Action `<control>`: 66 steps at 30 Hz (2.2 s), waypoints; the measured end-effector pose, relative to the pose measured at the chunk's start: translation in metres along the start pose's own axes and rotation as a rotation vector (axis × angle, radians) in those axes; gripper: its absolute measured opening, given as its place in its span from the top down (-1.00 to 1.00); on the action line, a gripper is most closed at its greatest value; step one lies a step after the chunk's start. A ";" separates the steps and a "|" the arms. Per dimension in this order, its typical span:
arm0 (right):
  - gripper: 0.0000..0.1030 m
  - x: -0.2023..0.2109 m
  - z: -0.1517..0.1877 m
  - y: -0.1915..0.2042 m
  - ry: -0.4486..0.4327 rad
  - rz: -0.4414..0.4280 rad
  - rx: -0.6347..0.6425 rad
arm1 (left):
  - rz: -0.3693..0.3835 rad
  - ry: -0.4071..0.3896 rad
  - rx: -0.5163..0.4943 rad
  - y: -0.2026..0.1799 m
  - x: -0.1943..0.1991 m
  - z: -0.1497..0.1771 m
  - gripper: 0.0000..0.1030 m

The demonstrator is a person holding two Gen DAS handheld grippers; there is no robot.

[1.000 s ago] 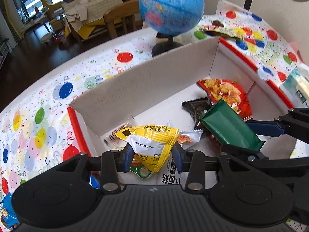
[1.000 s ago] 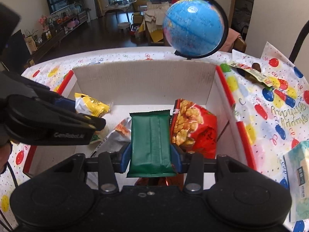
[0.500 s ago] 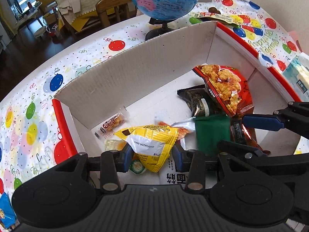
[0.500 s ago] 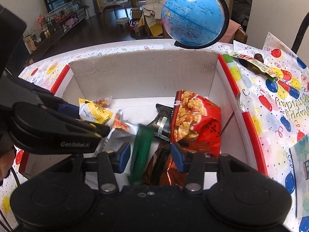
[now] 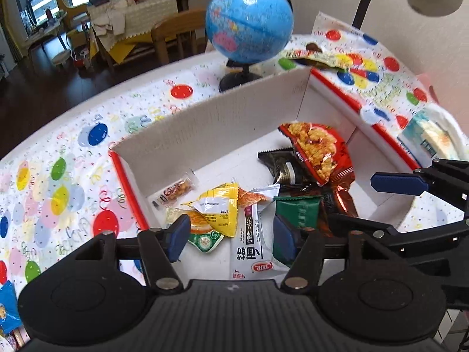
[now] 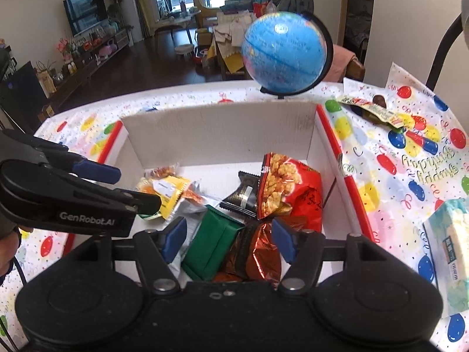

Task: Organize snacks
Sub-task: 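Open both grippers to release the green pack and yellow bag, then move both grippers back over the remaining snacks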

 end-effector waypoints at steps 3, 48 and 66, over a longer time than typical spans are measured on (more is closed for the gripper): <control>-0.32 0.011 -0.003 0.006 -0.018 -0.001 -0.002 | 0.006 -0.025 0.011 0.004 0.016 0.001 -0.28; -0.96 0.128 0.011 0.244 -0.268 -0.195 0.016 | -0.108 -0.326 0.228 0.178 0.264 0.139 -1.00; -0.96 0.087 0.010 0.318 -0.186 -0.227 0.026 | -0.290 -0.235 0.389 0.275 0.266 0.200 -1.00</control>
Point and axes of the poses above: each gripper's, at about its wrist camera, not at the fingertips, and x roughly against the way its jaws point, y to its left, z to its underside, the point moved 3 cm from there along -x, roughly the way its jaws point, and after that the axes turned 10 degrees about -y, right-handed, at the moved point
